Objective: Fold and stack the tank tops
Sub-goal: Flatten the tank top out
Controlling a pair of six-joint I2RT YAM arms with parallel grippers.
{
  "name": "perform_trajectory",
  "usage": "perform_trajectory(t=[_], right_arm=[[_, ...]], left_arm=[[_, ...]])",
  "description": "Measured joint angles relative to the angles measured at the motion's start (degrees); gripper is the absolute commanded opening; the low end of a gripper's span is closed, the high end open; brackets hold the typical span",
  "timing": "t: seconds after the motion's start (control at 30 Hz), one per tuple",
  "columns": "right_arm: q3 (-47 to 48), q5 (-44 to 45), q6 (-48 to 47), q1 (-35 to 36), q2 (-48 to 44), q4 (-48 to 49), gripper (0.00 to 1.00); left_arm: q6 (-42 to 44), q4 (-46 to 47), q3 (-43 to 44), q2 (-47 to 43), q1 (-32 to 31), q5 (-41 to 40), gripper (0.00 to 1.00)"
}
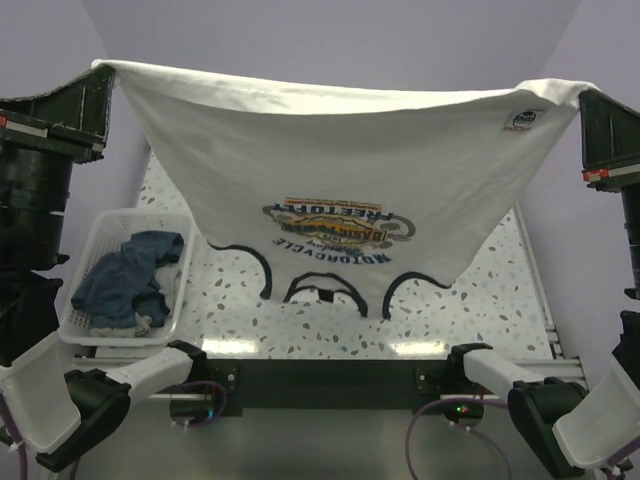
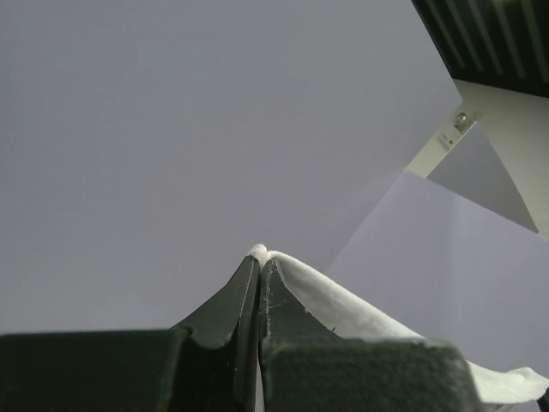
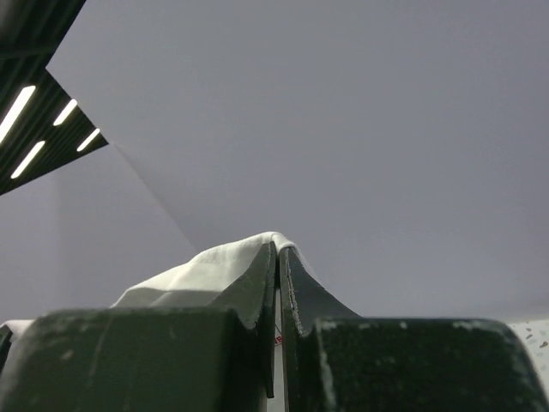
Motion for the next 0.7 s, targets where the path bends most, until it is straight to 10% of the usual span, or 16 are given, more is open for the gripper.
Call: perform_trajectory(t=[0.33,0.53,0.7], right_arm=[[-13.0,-1.4,-0.2,0.0,6.1,10.5,0.0],[-14.5,-6.3,0.2,0.0,25.5,20.9,0.0],[1.0,-9.2,1.9,0.0,49.9,21.7,0.0]], left_arm=[[1.2,8.2,-3.9,10.1,0.0,-1.0,0.0],[0.2,15.5,-4.1,27.4,8.1,7.2,0.0],[-3.9,18.8,15.1,52.6,15.8,19.3,0.0]])
